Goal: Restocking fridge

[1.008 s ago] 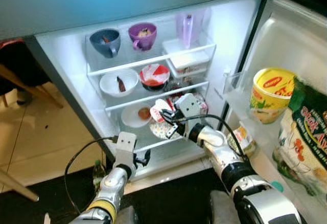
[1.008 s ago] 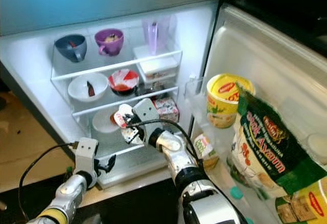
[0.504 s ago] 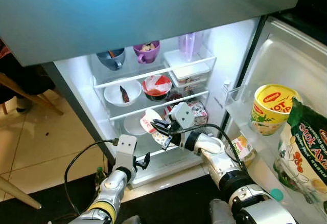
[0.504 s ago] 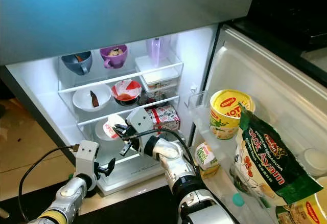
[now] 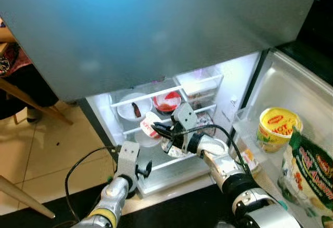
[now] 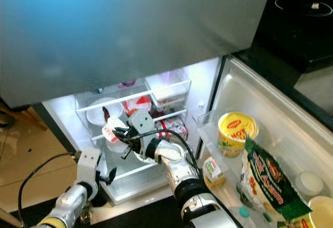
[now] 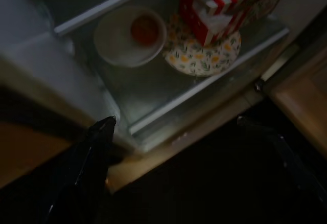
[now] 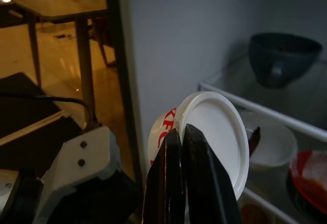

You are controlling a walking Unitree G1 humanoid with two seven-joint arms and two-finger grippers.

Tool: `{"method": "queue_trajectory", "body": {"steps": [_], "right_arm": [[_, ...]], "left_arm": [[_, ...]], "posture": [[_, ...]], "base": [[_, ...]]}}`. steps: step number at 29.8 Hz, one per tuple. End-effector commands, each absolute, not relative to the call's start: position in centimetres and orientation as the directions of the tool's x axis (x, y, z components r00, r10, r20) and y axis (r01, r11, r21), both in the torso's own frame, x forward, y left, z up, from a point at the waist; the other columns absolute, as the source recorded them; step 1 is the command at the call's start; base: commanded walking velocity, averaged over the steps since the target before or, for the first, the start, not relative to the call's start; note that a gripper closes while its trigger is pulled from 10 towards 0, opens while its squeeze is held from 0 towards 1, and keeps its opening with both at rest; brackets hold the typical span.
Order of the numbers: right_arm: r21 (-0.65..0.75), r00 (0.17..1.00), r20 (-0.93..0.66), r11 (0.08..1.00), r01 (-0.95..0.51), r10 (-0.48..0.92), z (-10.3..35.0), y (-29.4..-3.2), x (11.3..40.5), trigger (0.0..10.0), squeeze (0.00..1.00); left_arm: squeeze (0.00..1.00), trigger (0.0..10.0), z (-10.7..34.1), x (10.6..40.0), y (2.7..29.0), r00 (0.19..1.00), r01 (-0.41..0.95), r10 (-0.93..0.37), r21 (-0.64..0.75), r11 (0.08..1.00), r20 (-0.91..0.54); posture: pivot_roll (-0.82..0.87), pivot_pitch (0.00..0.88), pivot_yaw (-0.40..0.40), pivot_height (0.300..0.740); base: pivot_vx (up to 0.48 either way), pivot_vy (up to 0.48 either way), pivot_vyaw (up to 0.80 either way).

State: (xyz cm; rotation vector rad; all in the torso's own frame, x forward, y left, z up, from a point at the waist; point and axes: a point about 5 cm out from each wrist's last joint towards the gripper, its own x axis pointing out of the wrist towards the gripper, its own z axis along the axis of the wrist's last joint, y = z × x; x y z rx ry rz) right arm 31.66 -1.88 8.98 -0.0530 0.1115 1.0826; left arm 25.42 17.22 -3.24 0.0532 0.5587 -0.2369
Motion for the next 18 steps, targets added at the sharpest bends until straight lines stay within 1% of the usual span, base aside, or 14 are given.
{"method": "queue_trajectory", "body": {"steps": [1, 8, 14, 16, 17, 18], "right_arm": [[0.037, 0.45, -0.124, 0.457, -0.888, 0.884, 8.5, -1.4, 31.1, 10.0, 0.0], [0.024, 0.483, -0.147, 0.491, -0.871, 0.863, 8.2, -2.2, 31.4, 10.0, 0.0], [0.016, 0.492, -0.145, 0.499, -0.866, 0.859, 8.2, -2.4, 31.4, 10.0, 0.0], [0.005, 0.53, -0.134, 0.536, -0.845, 0.837, 8.4, -2.6, 31.7, 10.0, 0.0], [0.005, 0.53, -0.134, 0.536, -0.845, 0.837, 8.4, -2.6, 31.7, 10.0, 0.0], [-0.011, 0.556, -0.115, 0.558, -0.83, 0.823, 8.5, -2.8, 31.8, 10.0, 0.0]], "left_arm": [[0.0, 10.0, -4.0, 24.4, 18.0, 0.8, 0.211, -0.181, -0.014, 0.977, -0.572], [0.0, 10.0, -4.3, 24.0, 17.7, 0.794, 0.218, -0.187, -0.016, 0.976, -0.578], [0.0, 10.0, -4.2, 24.2, 17.4, 0.793, 0.233, -0.197, -0.012, 0.973, -0.577], [0.0, 10.0, -4.2, 24.2, 17.4, 0.793, 0.233, -0.196, -0.011, 0.973, -0.576], [0.0, 10.0, -4.2, 24.2, 17.4, 0.793, 0.233, -0.196, -0.011, 0.973, -0.576], [0.0, 10.0, -4.2, 24.2, 17.4, 0.793, 0.233, -0.196, -0.011, 0.972, -0.577]], "posture": [[-0.04, 0.042, 0.054, 0.74], [-0.05, 0.03, 0.06, 0.74], [-0.05, 0.024, 0.059, 0.74], [-0.05, 0.023, 0.059, 0.74], [-0.05, 0.023, 0.059, 0.74], [-0.05, 0.023, 0.059, 0.74]], "base": [[0.0, 0.0, 0.0], [0.0, 0.0, 0.0], [0.0, 0.0, 0.0], [0.0, 0.0, 0.0], [0.0, 0.0, 0.0], [0.0, 0.0, 0.0]]}}
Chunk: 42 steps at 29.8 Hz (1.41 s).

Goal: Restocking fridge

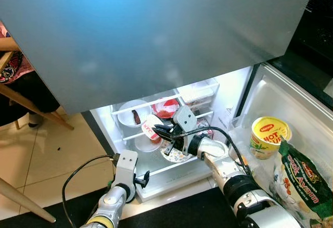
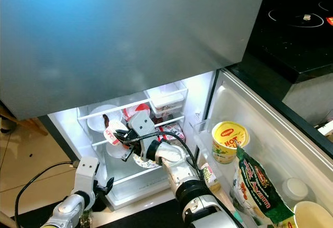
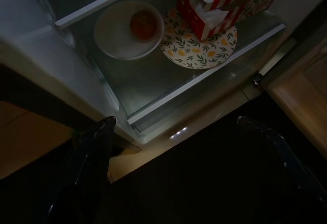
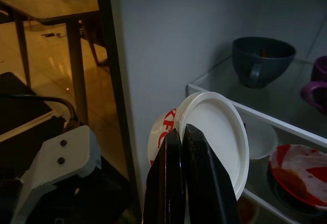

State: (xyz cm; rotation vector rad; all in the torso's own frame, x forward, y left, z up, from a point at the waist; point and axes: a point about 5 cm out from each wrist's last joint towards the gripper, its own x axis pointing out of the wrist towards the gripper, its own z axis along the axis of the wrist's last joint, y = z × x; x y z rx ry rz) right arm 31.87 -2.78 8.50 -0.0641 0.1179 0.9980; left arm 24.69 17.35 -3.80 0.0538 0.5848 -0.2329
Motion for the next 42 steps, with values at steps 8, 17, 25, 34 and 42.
{"method": "queue_trajectory", "body": {"steps": [8, 17, 25, 34, 42], "right_arm": [[-0.112, 0.653, -0.201, 0.645, -0.756, 0.73, 7.1, -3.8, 31.9, 10.0, 0.0], [0.039, 0.605, -0.191, 0.622, -0.782, 0.773, 5.9, -3.9, 31.0, 10.0, 0.0], [0.059, 0.587, -0.178, 0.605, -0.794, 0.789, 5.6, -3.7, 30.5, 10.0, 0.0], [0.07, 0.583, -0.157, 0.598, -0.799, 0.797, 5.9, -3.7, 30.7, 10.0, 0.0], [0.072, 0.587, -0.155, 0.602, -0.795, 0.794, 5.9, -4.1, 30.8, 10.0, 0.0]], "left_arm": [[0.0, 10.0, -4.3, 24.1, 17.2, 0.788, 0.238, -0.2, -0.012, 0.971, -0.582], [0.0, 10.0, -4.8, 23.5, 15.8, 0.765, 0.293, -0.25, -0.024, 0.956, -0.593], [0.0, 10.0, -4.6, 23.7, 15.1, 0.769, 0.302, -0.27, -0.042, 0.952, -0.579], [0.0, 10.0, -4.7, 23.6, 15.0, 0.763, 0.314, -0.277, -0.039, 0.948, -0.584], [0.0, 10.0, -4.8, 23.5, 15.2, 0.763, 0.31, -0.274, -0.041, 0.95, -0.586]], "posture": [[-0.05, 0.017, 0.056, 0.74], [-0.04, 0.003, 0.051, 0.74], [-0.04, 0.0, 0.049, 0.74], [-0.04, 0.0, 0.05, 0.74], [-0.04, 0.0, 0.049, 0.74]], "base": [[0.0, 0.0, 0.0], [0.0, 0.0, 0.0], [0.0, 0.0, 0.34], [0.0, 0.0, 0.76], [0.0, 0.0, 0.76]]}}
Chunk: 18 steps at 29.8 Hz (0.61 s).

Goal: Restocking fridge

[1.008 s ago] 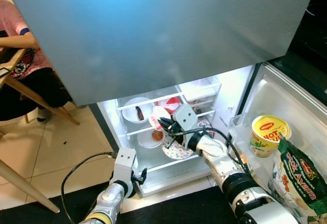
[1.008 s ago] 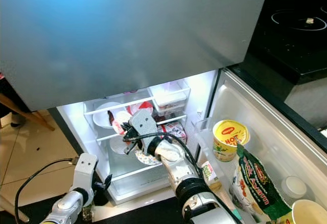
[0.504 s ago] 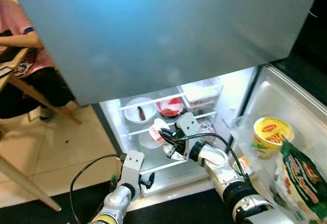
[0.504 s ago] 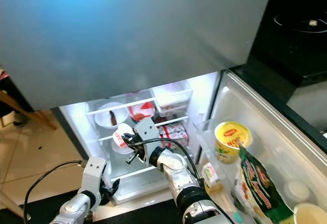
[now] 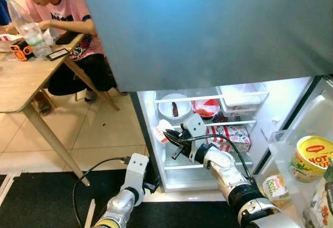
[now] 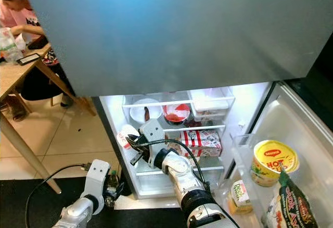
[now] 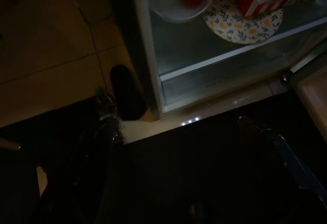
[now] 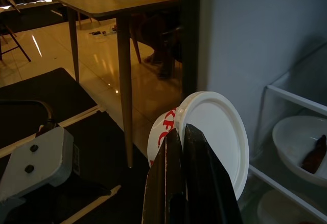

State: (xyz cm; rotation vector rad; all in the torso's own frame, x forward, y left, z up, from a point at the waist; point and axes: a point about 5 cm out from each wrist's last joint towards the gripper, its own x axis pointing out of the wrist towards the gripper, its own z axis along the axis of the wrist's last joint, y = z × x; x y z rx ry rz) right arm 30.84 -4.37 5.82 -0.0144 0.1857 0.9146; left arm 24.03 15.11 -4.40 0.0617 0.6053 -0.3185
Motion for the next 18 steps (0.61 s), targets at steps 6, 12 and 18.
{"method": "queue_trajectory", "body": {"steps": [6, 12, 18], "right_arm": [[0.073, 0.594, -0.155, 0.609, -0.79, 0.789, 5.93, -4.17, 30.86, 10.0, 0.0], [0.065, 0.63, -0.17, 0.646, -0.76, 0.758, 5.88, -4.4, 31.2, 10.0, 0.0], [0.06, 0.635, -0.175, 0.652, -0.756, 0.752, 5.85, -4.58, 31.27, 10.0, 0.0]], "left_arm": [[0.0, 10.0, -4.78, 23.5, 15.07, 0.763, 0.315, -0.279, -0.042, 0.948, -0.583], [0.0, 10.0, -4.61, 23.73, 15.15, 0.769, 0.314, -0.277, -0.038, 0.949, -0.576], [0.0, 10.0, -4.61, 23.74, 15.16, 0.768, 0.317, -0.278, -0.035, 0.948, -0.577]], "posture": [[-0.04, 0.0, 0.051, 0.74], [-0.04, 0.0, 0.05, 0.74], [-0.04, 0.0, 0.05, 0.74]], "base": [[0.0, 0.0, 0.76], [0.0, 0.0, 0.25], [0.0, 0.0, 0.0]]}}
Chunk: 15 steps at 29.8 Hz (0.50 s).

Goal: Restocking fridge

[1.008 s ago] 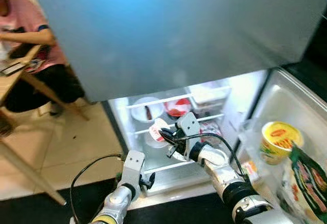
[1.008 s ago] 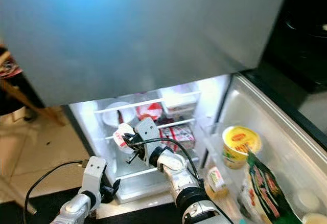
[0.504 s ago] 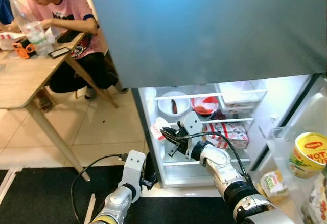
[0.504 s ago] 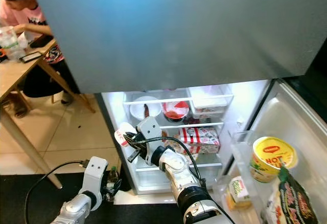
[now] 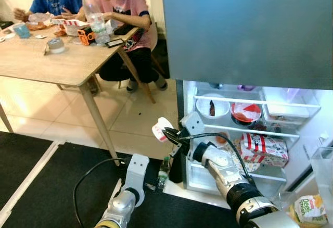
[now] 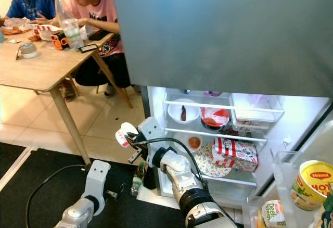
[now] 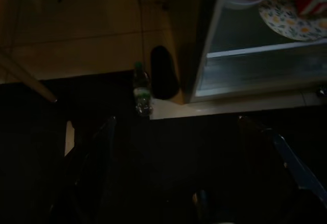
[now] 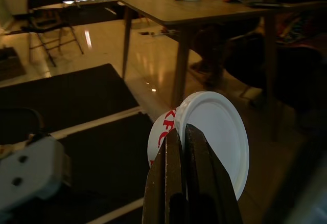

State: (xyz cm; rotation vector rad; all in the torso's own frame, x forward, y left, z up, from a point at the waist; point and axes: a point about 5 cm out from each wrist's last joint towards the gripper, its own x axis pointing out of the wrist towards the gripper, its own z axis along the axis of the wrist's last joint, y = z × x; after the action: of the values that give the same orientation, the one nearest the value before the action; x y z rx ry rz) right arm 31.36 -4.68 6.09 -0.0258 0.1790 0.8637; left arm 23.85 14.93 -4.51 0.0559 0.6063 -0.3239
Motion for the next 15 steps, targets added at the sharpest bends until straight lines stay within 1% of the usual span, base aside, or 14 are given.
{"method": "queue_trajectory", "body": {"steps": [1, 15], "right_arm": [[0.059, 0.641, -0.175, 0.657, -0.751, 0.748, 5.86, -4.68, 31.32, 10.0, 0.0], [0.046, 0.642, -0.184, 0.659, -0.751, 0.744, 5.77, -4.77, 31.33, 10.0, 0.0]], "left_arm": [[0.0, 10.0, -4.59, 23.76, 15.14, 0.769, 0.316, -0.278, -0.036, 0.948, -0.576], [0.0, 10.0, -4.4, 23.98, 14.88, 0.77, 0.328, -0.298, -0.05, 0.943, -0.564]], "posture": [[-0.04, 0.0, 0.05, 0.74], [-0.04, 0.001, 0.05, 0.74]], "base": [[0.0, 0.0, 0.0], [0.0, 0.0, 0.0]]}}
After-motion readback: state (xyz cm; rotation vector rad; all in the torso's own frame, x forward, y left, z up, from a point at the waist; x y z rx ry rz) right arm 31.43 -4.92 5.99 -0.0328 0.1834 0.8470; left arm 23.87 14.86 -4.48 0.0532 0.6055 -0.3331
